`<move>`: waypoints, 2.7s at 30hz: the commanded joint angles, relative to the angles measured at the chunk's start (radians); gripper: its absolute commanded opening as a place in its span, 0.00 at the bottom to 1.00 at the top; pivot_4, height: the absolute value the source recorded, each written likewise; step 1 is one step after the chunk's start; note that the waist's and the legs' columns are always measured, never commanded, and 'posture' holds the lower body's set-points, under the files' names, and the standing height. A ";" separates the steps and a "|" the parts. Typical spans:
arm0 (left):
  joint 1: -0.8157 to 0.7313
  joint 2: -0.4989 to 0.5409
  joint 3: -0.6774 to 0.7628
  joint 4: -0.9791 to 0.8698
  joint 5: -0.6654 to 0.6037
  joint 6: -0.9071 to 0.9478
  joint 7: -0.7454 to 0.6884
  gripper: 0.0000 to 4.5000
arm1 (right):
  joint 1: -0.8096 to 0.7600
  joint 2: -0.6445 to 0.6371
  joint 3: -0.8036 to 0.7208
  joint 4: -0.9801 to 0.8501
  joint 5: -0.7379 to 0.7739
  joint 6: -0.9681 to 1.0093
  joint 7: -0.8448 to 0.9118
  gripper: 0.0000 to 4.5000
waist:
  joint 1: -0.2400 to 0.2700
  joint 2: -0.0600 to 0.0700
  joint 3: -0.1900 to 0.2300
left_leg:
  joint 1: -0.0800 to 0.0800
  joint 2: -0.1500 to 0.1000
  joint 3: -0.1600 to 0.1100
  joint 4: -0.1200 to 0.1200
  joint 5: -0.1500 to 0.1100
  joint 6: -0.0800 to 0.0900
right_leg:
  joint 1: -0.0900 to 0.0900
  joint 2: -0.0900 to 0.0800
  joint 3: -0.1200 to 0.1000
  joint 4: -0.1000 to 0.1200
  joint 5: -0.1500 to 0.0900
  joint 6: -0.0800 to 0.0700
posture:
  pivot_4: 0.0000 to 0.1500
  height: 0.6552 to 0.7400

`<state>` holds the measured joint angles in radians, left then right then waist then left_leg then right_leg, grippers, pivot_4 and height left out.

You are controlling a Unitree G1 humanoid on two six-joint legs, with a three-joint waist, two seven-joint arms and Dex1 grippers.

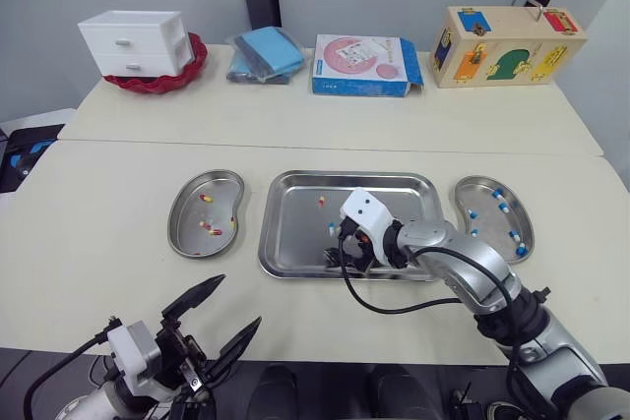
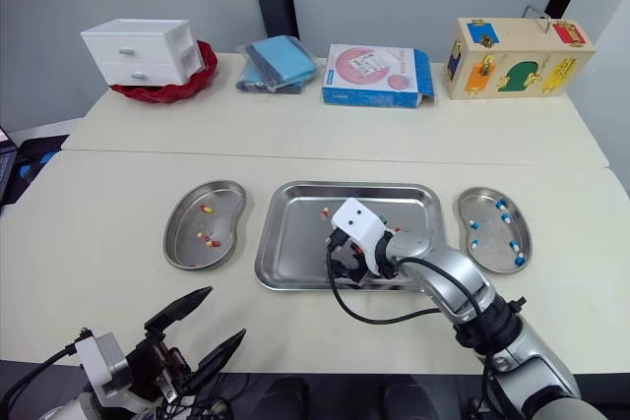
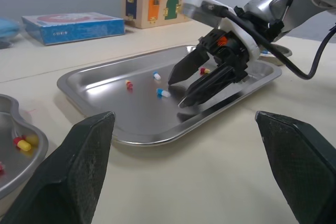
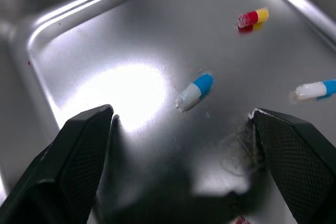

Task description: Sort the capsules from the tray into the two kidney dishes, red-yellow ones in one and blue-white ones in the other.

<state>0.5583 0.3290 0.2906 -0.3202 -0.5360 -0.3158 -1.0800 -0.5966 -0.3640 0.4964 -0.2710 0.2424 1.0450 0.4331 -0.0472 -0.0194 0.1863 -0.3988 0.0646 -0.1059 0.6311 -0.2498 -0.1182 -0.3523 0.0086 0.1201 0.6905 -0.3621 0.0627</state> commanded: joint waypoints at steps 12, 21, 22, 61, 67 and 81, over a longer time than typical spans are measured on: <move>0.002 0.013 0.007 0.014 -0.027 -0.051 0.008 1.00 | -0.011 0.084 0.037 0.079 -0.124 -0.082 0.001 0.34 | -0.009 0.000 0.000 | 0.000 0.000 0.000 0.000 0.000 0.000 | 0.000 0.000 0.000 0.001 0.000 0.000 | 1.00 1.00; -0.015 0.010 -0.004 0.012 -0.028 -0.070 0.009 1.00 | 0.007 0.070 0.027 0.041 -0.146 -0.104 0.030 0.00 | -0.010 0.000 0.000 | 0.000 0.000 0.000 0.000 0.000 0.000 | 0.000 0.000 0.000 0.001 0.000 0.000 | 1.00 1.00; -0.018 0.009 -0.005 0.012 -0.028 -0.072 0.010 1.00 | 0.010 0.068 0.020 0.035 -0.146 -0.116 0.034 0.00 | -0.010 0.000 0.000 | 0.000 0.000 0.000 0.000 0.000 0.000 | 0.000 0.000 0.000 0.001 0.000 0.000 | 1.00 1.00; -0.154 0.079 -0.194 0.008 -0.081 -0.094 -0.163 1.00 | 0.544 -0.521 -0.807 0.000 0.062 -0.421 0.357 0.00 | 0.007 0.002 -0.001 | 0.002 -0.001 0.002 0.000 0.000 0.000 | 0.004 0.000 0.002 -0.002 0.000 0.000 | 1.00 1.00; -0.131 0.075 -0.200 -0.021 -0.076 -0.091 -0.131 1.00 | 0.536 -0.524 -0.797 0.026 0.052 -0.444 0.359 0.00 | 0.006 0.002 -0.001 | 0.002 -0.001 0.002 0.001 0.000 0.000 | 0.004 0.000 0.002 -0.002 0.000 0.000 | 1.00 1.00; -0.132 0.089 -0.211 -0.027 -0.073 -0.092 -0.104 1.00 | 0.556 -0.534 -0.817 0.026 0.058 -0.464 0.381 0.76 | 0.008 0.002 -0.001 | 0.003 -0.001 0.002 0.001 0.000 0.000 | 0.005 0.000 0.002 -0.002 0.000 0.000 | 1.00 1.00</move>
<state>0.4250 0.4099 0.0822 -0.3107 -0.6101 -0.4010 -1.1888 -0.0449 -0.8744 -0.2905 -0.2206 0.2967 0.5963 0.8071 -0.0395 -0.0172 0.1854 -0.3960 0.0640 -0.1036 0.6320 -0.2497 -0.1179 -0.3476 0.0085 0.1223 0.6887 -0.3622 0.0628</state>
